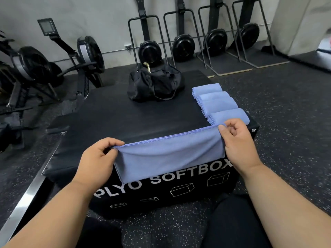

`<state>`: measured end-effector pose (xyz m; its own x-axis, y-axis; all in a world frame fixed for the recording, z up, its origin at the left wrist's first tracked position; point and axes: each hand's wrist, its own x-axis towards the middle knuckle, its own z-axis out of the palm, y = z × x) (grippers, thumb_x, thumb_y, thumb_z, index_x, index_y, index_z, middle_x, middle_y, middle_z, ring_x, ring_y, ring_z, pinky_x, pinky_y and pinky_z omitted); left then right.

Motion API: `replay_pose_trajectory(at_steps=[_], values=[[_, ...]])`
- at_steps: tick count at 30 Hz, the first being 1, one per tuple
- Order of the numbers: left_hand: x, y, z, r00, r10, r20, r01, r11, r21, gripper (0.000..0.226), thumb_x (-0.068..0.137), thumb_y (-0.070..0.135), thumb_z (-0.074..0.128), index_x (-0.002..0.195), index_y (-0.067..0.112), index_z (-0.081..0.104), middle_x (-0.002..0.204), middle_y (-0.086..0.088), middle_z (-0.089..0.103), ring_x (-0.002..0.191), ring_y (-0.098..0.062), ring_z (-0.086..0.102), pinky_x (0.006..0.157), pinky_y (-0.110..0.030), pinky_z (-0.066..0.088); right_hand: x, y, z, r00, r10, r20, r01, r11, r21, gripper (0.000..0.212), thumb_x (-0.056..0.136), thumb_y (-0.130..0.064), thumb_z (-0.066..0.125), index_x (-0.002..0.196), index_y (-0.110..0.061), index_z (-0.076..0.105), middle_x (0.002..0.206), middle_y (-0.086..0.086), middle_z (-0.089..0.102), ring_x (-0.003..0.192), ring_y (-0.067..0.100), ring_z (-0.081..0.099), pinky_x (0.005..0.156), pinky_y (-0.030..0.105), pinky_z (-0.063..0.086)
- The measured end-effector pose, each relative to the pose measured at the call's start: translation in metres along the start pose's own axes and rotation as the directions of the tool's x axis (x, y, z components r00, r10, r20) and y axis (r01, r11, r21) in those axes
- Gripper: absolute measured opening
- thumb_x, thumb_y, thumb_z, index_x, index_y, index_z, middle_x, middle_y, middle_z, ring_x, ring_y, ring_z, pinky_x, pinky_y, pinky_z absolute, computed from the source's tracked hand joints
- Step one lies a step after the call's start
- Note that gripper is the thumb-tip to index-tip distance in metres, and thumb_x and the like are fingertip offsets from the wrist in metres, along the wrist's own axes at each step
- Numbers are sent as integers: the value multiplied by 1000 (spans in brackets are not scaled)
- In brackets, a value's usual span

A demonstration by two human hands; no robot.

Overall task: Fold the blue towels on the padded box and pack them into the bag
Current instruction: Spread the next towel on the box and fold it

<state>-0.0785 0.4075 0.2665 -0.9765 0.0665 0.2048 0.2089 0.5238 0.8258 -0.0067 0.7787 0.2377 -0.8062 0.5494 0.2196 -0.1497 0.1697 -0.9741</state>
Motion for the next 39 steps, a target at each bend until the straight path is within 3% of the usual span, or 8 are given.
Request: replay_pose_trajectory(at_steps=[7, 14, 17, 19, 23, 28, 32, 39], values=[[27, -4, 17, 976, -213, 51, 214, 881, -423, 31, 88, 7, 56, 98, 27, 77, 89, 2, 66, 82, -20, 51, 74, -38, 43, 13, -1, 3, 997, -69, -44, 66, 995, -70, 14, 103, -21, 65, 98, -31, 58, 85, -4, 58, 73, 0, 53, 73, 12, 44], [87, 12, 23, 961, -272, 46, 261, 841, -475, 33, 95, 3, 53, 103, 30, 71, 93, 3, 74, 74, -16, 61, 69, -35, 44, 84, -18, 34, 974, -211, -80, 202, 974, -108, 16, 104, -28, 62, 103, -42, 53, 76, -13, 50, 68, 3, 49, 73, 23, 43], [138, -3, 29, 970, -231, -75, 199, 931, -305, 25, 92, 13, 63, 101, 35, 71, 106, 1, 79, 83, -17, 67, 74, -35, 51, 140, -10, 62, 991, -132, 10, 129, 942, -311, 12, 103, -33, 61, 114, -35, 56, 80, -10, 59, 76, 11, 59, 80, 35, 49], [168, -25, 36, 975, -209, -78, 207, 978, -35, 28, 94, 13, 57, 108, 34, 70, 116, -2, 76, 90, -17, 67, 77, -31, 52, 168, 5, 83, 993, 42, 113, 20, 869, -494, 30, 103, -39, 59, 132, -32, 55, 107, -3, 67, 104, 24, 65, 94, 40, 49], [188, -53, 58, 969, -244, -37, 228, 826, 515, 52, 91, 27, 56, 142, 19, 62, 146, -15, 59, 129, -36, 57, 111, -42, 46, 170, 33, 127, 954, 49, 297, 189, 669, -719, 55, 100, -48, 59, 151, -31, 47, 143, 11, 53, 132, 35, 53, 107, 46, 45], [166, -37, 127, 957, 35, 289, -203, 793, 574, 69, 98, 55, 40, 157, 21, 46, 164, -7, 44, 155, -25, 30, 128, -39, 17, 129, 69, 183, 782, 76, 619, 483, 554, -678, 69, 100, -65, 50, 162, -39, 33, 171, 10, 28, 157, 28, 25, 128, 47, 18], [152, -53, 140, 922, -184, 340, -134, 672, 728, 77, 100, 74, 22, 168, 41, 8, 177, 5, -3, 163, -30, -8, 129, -56, 1, 118, 92, 183, 763, 189, 618, 493, 448, -746, 76, 98, -79, 24, 166, -46, 14, 177, 1, 3, 163, 28, -3, 130, 50, -4], [150, -68, 114, 915, -252, 315, -96, 624, 776, 88, 91, 86, 17, 166, 46, -2, 176, 7, -15, 161, -31, -17, 128, -58, -4, 130, 86, 175, 742, 251, 622, 507, 397, -765, 78, 94, -78, 31, 163, -53, 7, 177, -3, -3, 162, 28, -10, 130, 53, -6]])
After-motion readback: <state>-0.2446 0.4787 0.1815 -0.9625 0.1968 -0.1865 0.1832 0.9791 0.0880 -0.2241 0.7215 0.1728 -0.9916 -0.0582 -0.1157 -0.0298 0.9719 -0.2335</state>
